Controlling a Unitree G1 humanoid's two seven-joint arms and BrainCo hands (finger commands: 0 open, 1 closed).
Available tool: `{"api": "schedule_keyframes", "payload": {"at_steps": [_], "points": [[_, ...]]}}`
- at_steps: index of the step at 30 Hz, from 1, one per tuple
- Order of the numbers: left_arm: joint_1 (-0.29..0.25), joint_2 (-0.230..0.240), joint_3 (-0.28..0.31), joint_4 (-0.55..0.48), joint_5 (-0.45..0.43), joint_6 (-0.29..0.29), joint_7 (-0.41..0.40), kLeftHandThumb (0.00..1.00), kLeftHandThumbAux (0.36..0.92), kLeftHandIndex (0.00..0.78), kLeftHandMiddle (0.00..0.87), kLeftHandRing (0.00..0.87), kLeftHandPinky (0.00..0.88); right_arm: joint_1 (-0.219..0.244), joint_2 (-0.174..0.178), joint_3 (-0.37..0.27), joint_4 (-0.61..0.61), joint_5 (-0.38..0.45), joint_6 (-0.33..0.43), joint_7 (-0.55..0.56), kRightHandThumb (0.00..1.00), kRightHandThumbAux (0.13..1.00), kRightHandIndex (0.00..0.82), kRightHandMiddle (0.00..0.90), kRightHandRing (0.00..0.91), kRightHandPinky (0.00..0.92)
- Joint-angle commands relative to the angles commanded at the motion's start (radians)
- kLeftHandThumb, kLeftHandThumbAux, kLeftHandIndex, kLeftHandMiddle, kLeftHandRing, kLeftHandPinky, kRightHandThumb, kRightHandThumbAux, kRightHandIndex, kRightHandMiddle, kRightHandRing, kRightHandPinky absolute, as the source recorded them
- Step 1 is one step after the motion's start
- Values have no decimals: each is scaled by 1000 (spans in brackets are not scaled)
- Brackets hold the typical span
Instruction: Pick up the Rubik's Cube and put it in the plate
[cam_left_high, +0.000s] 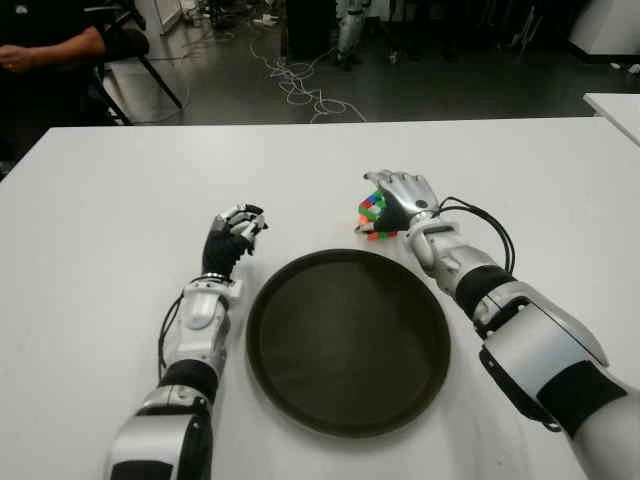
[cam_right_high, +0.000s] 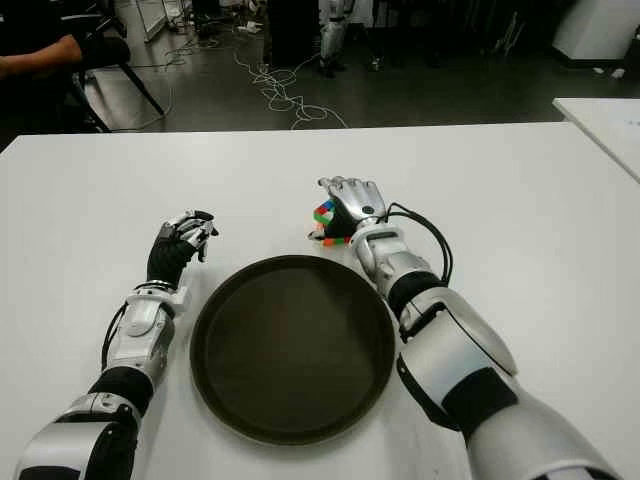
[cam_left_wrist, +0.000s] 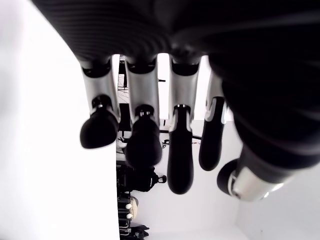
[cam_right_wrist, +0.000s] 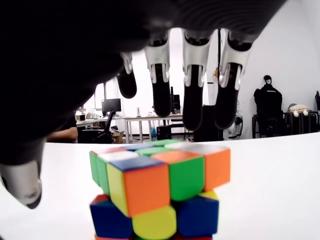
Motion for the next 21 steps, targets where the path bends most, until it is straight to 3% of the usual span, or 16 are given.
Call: {"api": "schedule_keyframes", "payload": {"at_steps": [8,21], "points": [[1,1,1,-2,-1,1,-3,856,658,418,562,775,788,10,-6,-6,6,4,1,13,77,561,152,254,293,360],[5,5,-5,-10,8,6,3,856,657,421,573,746,742,19,-9,-22,9,8,-4,22,119,560,184,297,338,388]]}}
